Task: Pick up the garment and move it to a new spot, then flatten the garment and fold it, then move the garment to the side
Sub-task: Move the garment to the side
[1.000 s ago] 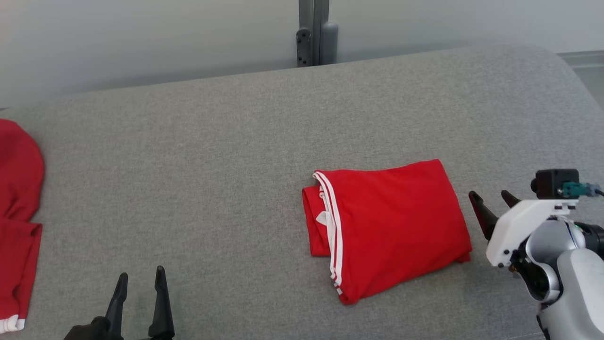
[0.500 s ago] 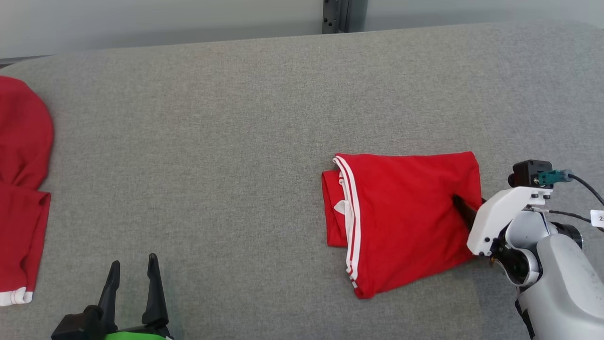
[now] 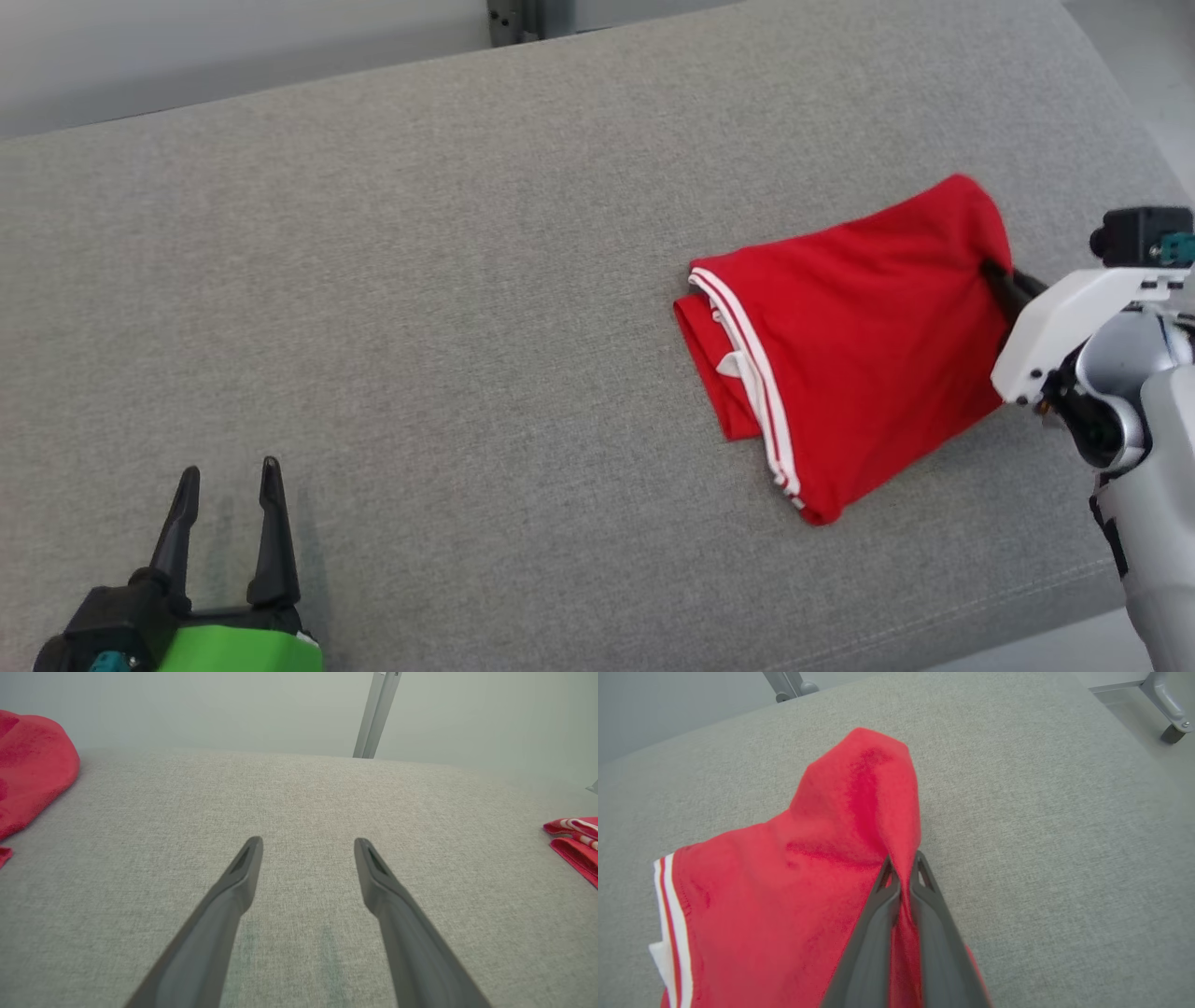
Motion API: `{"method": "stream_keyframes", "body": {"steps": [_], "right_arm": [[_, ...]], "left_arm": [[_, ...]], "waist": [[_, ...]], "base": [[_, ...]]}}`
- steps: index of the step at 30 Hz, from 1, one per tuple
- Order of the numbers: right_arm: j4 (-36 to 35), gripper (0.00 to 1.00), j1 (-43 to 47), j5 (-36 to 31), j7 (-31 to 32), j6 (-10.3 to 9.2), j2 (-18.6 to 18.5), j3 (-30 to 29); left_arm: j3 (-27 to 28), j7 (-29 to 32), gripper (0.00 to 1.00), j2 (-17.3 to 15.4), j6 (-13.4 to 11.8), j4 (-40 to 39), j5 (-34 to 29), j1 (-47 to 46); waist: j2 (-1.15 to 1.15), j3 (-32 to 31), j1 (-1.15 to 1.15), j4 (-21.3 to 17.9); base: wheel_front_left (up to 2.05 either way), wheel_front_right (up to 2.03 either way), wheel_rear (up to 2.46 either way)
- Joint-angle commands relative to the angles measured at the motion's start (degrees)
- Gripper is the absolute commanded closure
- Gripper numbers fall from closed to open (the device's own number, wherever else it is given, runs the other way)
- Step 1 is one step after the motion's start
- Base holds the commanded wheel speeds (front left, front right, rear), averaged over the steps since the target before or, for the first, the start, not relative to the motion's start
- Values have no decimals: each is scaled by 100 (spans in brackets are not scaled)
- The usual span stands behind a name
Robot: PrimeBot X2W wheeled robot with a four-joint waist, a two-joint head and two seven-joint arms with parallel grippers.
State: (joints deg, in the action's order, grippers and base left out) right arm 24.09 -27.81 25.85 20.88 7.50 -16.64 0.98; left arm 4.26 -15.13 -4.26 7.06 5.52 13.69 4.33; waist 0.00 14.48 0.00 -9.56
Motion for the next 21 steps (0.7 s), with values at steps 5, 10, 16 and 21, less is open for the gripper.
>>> {"method": "stream_keyframes", "body": {"steps": [5, 10, 16, 21], "right_arm": [[373, 100, -797, -501, -388, -3, -98, -399], [813, 100, -1429, -935, -657, -2, -309, -1189], [1391, 0, -1924, -2080, -933, -3, -516, -2317], [1190, 0, -2023, -3166, -1619, -2, -287, -2818]], "left_arm": [[-82, 1, 0, -354, 35, -138, -77, -457], [-171, 1, 0, -540, 47, -218, -45, -651], [-73, 2, 0, -645, 47, -243, 18, -701], [0, 6, 0, -511, 39, -202, 53, -635]], "waist": [[0, 1041, 0, -648], [0, 1398, 0, -440], [0, 1688, 0, -135], [0, 1609, 0, 28]], "base": [[0, 0, 0], [0, 0, 0], [0, 0, 0], [0, 0, 0]]}}
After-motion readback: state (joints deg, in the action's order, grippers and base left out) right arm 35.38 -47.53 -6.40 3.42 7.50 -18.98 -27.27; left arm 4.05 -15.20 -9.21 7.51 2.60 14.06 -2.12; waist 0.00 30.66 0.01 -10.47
